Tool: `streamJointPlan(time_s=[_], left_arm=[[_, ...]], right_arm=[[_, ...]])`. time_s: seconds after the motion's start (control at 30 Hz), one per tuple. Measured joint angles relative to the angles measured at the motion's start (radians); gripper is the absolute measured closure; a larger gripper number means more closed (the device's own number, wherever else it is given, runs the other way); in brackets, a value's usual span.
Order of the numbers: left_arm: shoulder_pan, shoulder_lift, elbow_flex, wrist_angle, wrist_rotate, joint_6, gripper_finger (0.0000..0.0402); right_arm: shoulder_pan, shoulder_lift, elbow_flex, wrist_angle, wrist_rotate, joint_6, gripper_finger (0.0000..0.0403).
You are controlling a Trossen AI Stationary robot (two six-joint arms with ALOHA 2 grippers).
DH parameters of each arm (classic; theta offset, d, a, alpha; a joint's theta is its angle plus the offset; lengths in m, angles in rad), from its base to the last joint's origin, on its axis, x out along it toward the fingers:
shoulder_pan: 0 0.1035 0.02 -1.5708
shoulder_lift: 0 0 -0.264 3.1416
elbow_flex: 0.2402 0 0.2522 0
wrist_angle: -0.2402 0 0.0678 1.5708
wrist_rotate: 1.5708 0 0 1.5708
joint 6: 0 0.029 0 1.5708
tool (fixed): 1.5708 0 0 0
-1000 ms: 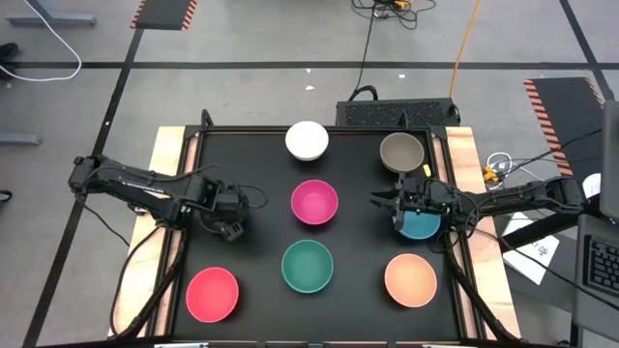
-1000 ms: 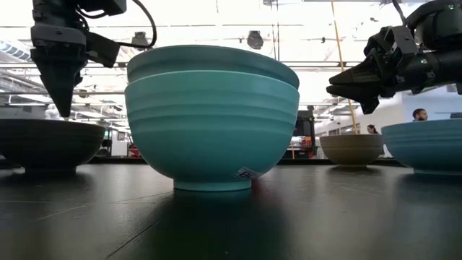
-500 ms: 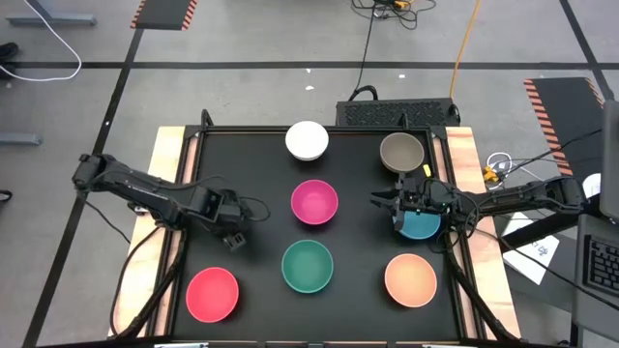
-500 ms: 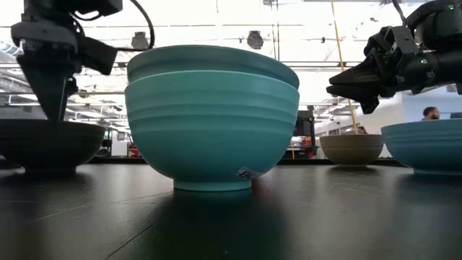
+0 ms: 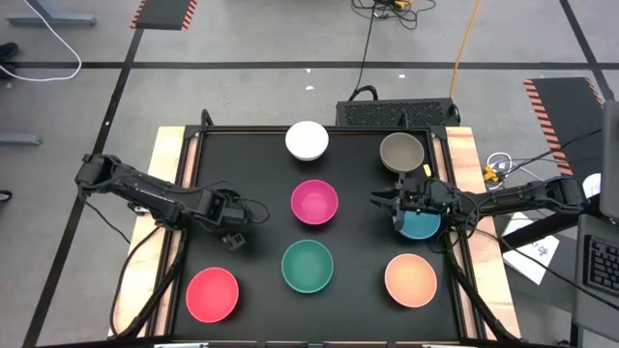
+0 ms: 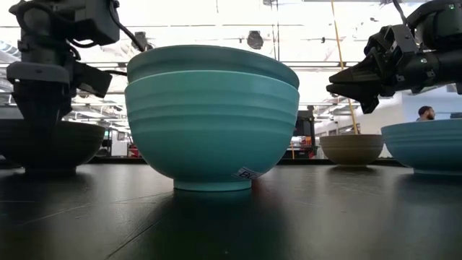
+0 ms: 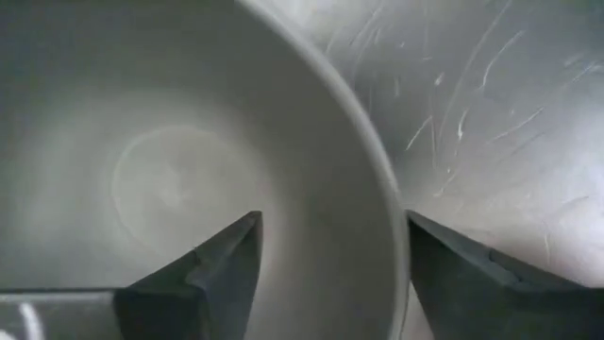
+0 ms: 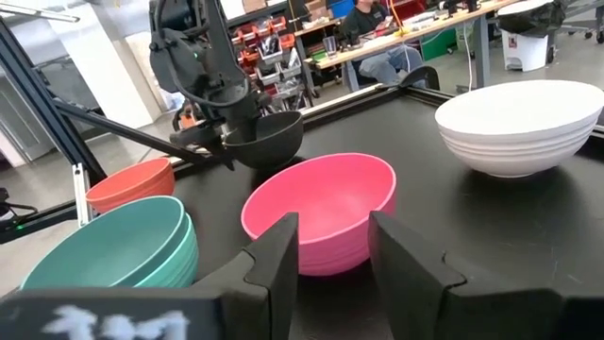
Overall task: Nest bowls inside each other
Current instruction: Stack the black bowl on the dark green bowl
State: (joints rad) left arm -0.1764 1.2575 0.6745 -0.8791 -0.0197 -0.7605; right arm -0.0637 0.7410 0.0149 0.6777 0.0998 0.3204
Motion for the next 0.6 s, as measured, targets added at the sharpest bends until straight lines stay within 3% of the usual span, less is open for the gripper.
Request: streamJointPlan(time_s=[0.13, 0.3, 0.6], left_arm=[[0.0, 0.0, -0.004, 0.033, -0.009, 0.021, 0.0232], [-0.001, -0.003, -0.003, 0.063, -0.042, 0.059, 0.0377], [-0.038, -0.001, 0.02, -0.017, -0.114, 0.058, 0.0396]], right_arm=[[0.0, 0.0, 0.0, 0.0, 0.0, 0.0, 0.0281], [0.0, 0.0, 0.0, 0.0, 0.0, 0.0, 0.0281], [0.0, 0.0, 0.0, -0.001, 0.0, -0.003, 0.0281]])
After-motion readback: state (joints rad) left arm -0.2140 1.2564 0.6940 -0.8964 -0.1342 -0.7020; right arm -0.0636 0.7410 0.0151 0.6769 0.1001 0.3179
